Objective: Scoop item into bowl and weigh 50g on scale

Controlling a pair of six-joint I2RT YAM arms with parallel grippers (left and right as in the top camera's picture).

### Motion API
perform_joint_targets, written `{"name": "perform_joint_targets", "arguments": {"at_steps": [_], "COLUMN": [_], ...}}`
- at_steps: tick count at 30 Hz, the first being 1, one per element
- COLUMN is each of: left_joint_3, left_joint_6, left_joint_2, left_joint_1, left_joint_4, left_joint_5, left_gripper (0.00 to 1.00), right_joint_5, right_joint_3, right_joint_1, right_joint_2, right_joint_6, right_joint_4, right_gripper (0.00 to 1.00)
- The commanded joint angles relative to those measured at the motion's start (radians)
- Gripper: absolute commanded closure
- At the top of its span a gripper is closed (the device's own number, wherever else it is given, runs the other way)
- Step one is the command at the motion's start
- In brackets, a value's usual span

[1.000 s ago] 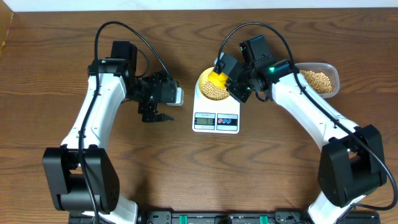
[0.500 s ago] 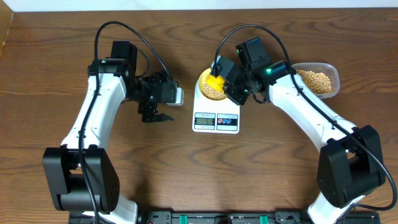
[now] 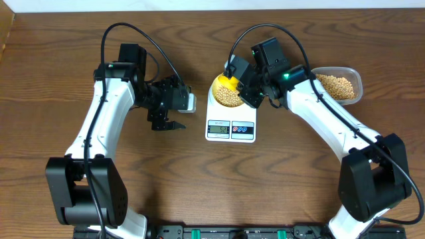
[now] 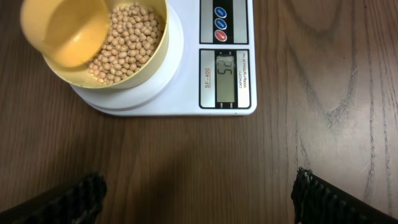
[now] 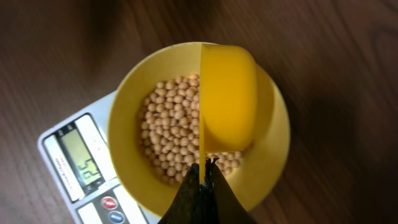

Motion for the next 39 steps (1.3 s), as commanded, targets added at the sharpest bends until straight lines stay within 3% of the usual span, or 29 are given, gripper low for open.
{"name": "perform_joint_targets", "arguments": {"at_steps": [1, 16, 39], "left_joint_3": [0.001, 0.001, 0.001], "left_joint_6": [0.013, 0.013, 0.013], "left_joint_2": [0.000, 0.000, 0.000], "left_joint_1": [-0.002, -0.002, -0.002], "left_joint_4": [-0.002, -0.003, -0.003], "left_joint_5": [0.016, 0.016, 0.016], "left_gripper": [0.03, 0.02, 0.02], "right_joint_5": [0.027, 0.016, -0.105], "right_joint_3": [-0.007, -0.086, -0.060], "right_joint_1": [0.011, 0.011, -0.027], "right_joint_2": [-0.007, -0.007, -0.024], "right_joint_6": [-0.003, -0.002, 0.142], "right_joint_4": [-0.002, 0.055, 0.060], "right_gripper": [0.99, 0.99, 0.99]}}
